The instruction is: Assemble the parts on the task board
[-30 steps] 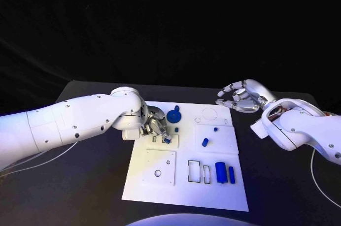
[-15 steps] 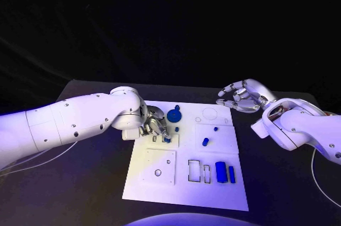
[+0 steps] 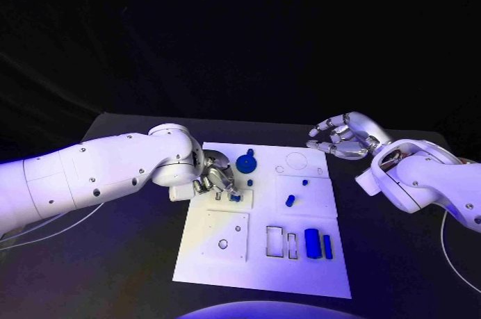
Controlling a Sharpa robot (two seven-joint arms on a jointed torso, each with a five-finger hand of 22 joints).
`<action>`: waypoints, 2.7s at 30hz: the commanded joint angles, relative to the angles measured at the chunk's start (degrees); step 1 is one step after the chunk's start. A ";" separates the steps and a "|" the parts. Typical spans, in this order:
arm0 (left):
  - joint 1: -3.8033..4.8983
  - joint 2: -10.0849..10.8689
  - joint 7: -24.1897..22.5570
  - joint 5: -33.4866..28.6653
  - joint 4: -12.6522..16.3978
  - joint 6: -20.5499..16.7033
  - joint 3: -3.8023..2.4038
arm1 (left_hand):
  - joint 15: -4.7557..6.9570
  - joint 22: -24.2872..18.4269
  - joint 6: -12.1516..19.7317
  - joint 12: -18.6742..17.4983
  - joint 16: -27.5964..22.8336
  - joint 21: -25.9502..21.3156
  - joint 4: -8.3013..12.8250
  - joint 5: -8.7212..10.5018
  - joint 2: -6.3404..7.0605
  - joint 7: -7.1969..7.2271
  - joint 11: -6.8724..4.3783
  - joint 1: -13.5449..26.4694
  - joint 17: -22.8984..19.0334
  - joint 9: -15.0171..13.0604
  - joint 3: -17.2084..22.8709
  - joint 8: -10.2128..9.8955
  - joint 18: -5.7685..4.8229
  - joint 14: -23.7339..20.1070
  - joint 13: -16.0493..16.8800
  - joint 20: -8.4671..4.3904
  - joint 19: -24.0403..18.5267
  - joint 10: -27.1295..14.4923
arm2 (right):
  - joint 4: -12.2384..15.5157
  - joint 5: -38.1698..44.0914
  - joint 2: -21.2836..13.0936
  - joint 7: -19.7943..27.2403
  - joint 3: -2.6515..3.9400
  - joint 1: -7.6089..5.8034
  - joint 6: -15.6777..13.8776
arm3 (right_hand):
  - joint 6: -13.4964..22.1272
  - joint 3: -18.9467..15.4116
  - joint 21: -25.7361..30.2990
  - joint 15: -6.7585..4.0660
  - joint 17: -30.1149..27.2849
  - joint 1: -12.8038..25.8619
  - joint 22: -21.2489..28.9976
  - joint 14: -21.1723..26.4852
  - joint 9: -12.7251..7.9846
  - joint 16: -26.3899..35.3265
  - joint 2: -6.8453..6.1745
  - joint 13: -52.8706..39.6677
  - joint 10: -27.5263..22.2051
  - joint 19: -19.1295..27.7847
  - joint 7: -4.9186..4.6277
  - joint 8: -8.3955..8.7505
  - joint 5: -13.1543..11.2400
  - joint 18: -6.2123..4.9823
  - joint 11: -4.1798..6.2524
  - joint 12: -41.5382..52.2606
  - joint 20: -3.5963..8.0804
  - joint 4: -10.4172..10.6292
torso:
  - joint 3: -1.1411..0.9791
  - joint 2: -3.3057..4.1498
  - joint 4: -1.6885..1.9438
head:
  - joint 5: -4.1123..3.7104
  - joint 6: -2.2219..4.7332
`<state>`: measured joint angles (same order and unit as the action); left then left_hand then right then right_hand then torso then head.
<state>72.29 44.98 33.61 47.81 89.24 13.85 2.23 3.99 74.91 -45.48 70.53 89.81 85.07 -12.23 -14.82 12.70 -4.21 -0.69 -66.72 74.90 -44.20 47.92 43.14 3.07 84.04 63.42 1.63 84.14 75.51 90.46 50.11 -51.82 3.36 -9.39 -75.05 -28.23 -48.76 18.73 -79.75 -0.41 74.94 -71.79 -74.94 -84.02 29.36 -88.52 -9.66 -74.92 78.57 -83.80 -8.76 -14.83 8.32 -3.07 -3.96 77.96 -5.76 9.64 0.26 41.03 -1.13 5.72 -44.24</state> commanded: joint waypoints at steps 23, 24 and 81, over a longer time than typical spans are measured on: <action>-0.07 0.39 0.06 12.43 2.01 -2.35 0.05 | 0.53 5.48 -2.15 0.67 0.19 0.50 9.63 -6.36 0.96 0.75 -0.33 1.65 15.10 -5.45 8.66 0.85 -1.05 5.96 0.61 -0.37 1.87 1.14 | -0.23 0.35 0.00 0.08 -0.03 0.13 0.51 | -0.12 -0.30 0.20 0.15 9.19 -0.55 -3.45 -4.68 0.08 0.34 0.19 -1.51 -0.10 0.10 -0.03 -0.14 0.15 -0.07 -0.04 -0.05 0.12 0.10 | 0.06 0.10 -0.12 | 0.33 -0.30; -0.08 0.32 0.12 12.46 1.97 -2.04 0.08 | 0.54 5.47 -2.19 0.66 0.19 0.50 9.66 -6.52 0.99 0.76 -0.34 1.69 15.10 -5.48 8.65 0.86 -1.04 5.96 0.60 -0.37 1.86 1.14 | -0.23 0.35 0.00 0.08 -0.04 0.13 0.51 | -0.12 -0.30 0.20 0.15 9.19 -0.55 -3.45 -4.68 0.08 0.34 0.19 -1.51 -0.10 0.10 -0.03 -0.14 0.15 -0.07 -0.04 -0.05 0.12 0.10 | 0.04 0.09 -0.12 | 0.33 -0.31; -0.09 -0.90 0.66 11.94 0.43 2.35 0.56 | 1.07 5.65 -3.62 1.13 0.19 0.54 10.91 -13.47 1.73 1.42 -0.95 3.75 15.10 -6.95 8.72 1.61 -1.06 5.96 1.14 -0.52 1.90 2.14 | -0.39 0.11 0.16 -0.16 -0.05 0.20 1.19 | -0.14 -0.52 0.45 0.14 8.89 -0.47 -3.21 -4.61 0.10 0.45 0.17 -1.43 -0.15 0.23 -0.01 -0.18 0.18 -0.14 -0.03 -0.12 0.13 0.28 | 0.01 0.09 -0.10 | 0.34 -0.85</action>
<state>72.20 44.25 34.21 59.67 89.63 15.15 2.79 4.81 74.91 -46.54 71.39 89.81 85.26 -11.28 -27.91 14.57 -4.79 -1.81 -63.39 74.90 -47.19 46.96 44.40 3.07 84.06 64.45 1.43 83.94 77.24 90.02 50.00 -51.71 3.26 -9.43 -74.89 -27.87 -48.76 18.57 -79.49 -0.41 74.91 -71.79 -74.94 -84.02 29.40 -88.30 -9.66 -74.93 78.57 -83.79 -8.76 -14.83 8.32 -3.07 -3.96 77.95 -5.76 9.80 0.29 41.11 -1.20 6.03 -45.08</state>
